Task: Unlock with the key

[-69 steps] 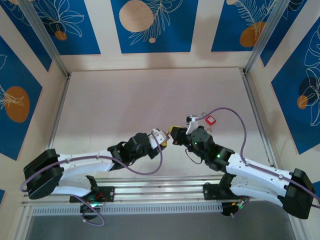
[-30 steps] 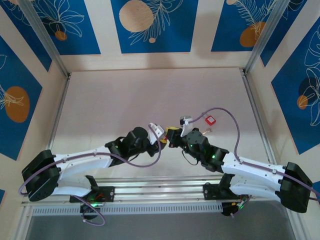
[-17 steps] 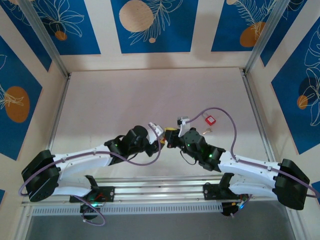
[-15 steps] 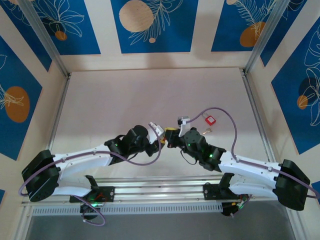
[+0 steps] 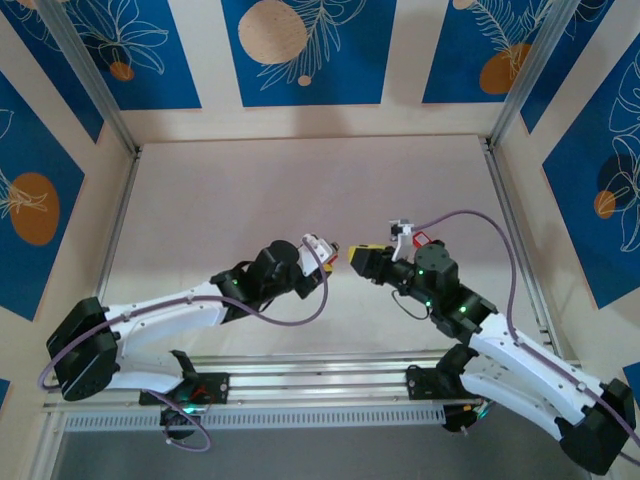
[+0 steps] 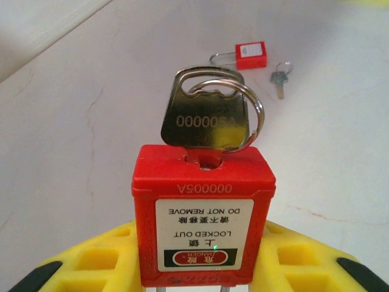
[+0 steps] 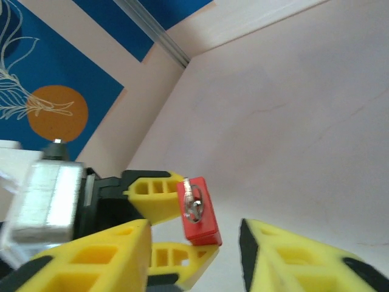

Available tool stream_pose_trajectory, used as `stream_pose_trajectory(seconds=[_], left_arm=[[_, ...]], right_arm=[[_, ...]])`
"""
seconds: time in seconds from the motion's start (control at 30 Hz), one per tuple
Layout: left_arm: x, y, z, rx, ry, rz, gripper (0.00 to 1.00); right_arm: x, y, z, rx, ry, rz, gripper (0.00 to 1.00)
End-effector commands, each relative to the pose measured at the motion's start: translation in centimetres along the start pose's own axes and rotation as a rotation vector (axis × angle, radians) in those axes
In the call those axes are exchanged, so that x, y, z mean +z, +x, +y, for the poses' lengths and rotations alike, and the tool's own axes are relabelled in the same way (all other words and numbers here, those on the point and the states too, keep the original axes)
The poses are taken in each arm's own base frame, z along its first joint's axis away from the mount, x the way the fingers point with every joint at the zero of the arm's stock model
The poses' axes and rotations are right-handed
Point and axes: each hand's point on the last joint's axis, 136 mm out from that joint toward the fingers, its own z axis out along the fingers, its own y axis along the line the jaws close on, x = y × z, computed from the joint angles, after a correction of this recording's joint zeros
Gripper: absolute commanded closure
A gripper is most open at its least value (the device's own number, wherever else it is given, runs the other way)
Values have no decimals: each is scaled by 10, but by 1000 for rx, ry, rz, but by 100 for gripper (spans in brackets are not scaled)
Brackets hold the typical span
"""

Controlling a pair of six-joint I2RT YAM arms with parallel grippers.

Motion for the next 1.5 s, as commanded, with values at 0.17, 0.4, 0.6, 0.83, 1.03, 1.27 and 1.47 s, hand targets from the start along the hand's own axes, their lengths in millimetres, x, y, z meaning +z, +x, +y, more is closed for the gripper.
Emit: stream_pose_trajectory(seconds=[0.17,0.4,0.6,0.83,1.03,1.27,1.47], left_arm=[[3,-17,29,159,-163,76,79],[-2,-39,35,513,-368,120,80],[-6,-45,24,817,-556,58,80],[-8,-33,5,1011,-719,-10,78],[0,-33,-7,1127,-808,-42,78],[10,-15,-23,1200,-767,-23,79],[13,-10,-29,1217,-751,-22,79]], right_arm=[[-25,-11,-17,-32,64,24,38],[-29,-9,-38,2,60,68,28],[-30,-12,-56,44,123,100,47],[-28,-2,-40,21,-5,116,74],[-20,20,-41,23,-64,168,76],[-15,37,-51,12,-59,203,72],[-9,45,-58,-8,-39,238,75]])
